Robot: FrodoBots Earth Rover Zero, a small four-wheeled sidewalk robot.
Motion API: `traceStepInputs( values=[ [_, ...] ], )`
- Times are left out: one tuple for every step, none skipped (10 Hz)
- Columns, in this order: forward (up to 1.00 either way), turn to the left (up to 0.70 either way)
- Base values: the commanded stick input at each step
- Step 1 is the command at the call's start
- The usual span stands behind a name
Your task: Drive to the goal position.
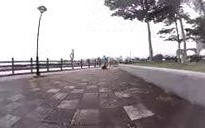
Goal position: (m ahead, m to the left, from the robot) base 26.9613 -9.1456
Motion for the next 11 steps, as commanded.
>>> traceStepInputs(
  values=[
    [1.00, 0.17],
    [1.00, 0.28],
    [1.00, 0.40],
    [1.00, 0.21],
    [1.00, 0.00],
    [1.00, 0.00],
    [1.00, 0.00],
    [1.00, 0.00],
    [1.00, 0.00],
    [1.00, 0.00],
    [1.00, 0.00]
  ],
)
